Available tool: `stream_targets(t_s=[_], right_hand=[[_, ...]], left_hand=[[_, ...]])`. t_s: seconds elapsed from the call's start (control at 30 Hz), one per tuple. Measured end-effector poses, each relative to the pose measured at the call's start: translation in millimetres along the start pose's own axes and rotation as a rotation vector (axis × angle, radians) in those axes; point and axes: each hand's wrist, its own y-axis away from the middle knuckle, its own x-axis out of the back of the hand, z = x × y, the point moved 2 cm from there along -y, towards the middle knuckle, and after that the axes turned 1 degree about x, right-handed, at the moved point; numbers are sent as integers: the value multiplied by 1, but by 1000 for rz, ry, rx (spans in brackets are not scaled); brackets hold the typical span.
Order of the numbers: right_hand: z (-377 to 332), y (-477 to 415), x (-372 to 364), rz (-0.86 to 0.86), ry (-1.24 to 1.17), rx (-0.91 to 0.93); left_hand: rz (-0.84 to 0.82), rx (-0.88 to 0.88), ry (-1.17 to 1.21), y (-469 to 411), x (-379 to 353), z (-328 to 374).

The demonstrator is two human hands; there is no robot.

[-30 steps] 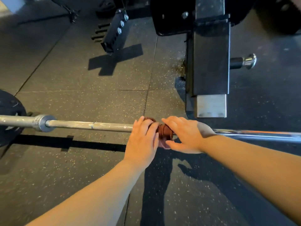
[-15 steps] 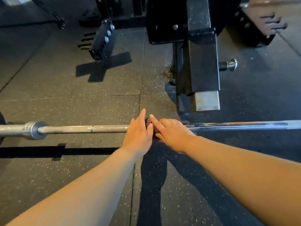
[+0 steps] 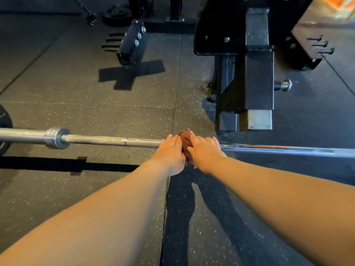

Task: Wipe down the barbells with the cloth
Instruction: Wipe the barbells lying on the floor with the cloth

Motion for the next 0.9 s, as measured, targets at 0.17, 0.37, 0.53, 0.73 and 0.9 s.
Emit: stream_targets(t_s=[0.17, 0.37, 0.53, 0.73, 0.9], right_hand=[[50, 3, 13, -127, -44, 75], [79, 24, 20, -146, 13, -15], [25, 15, 6, -77, -47, -72], [50, 18, 20, -63, -4, 118], [34, 21, 23, -15, 90, 60]], left_hand=[[-36, -18, -95, 2, -1, -8], [-165, 42, -82, 10, 13, -4], [-281, 118, -172, 11, 41, 3], [-282, 196, -243, 19, 54, -1], [-66, 204, -149, 21, 52, -24]])
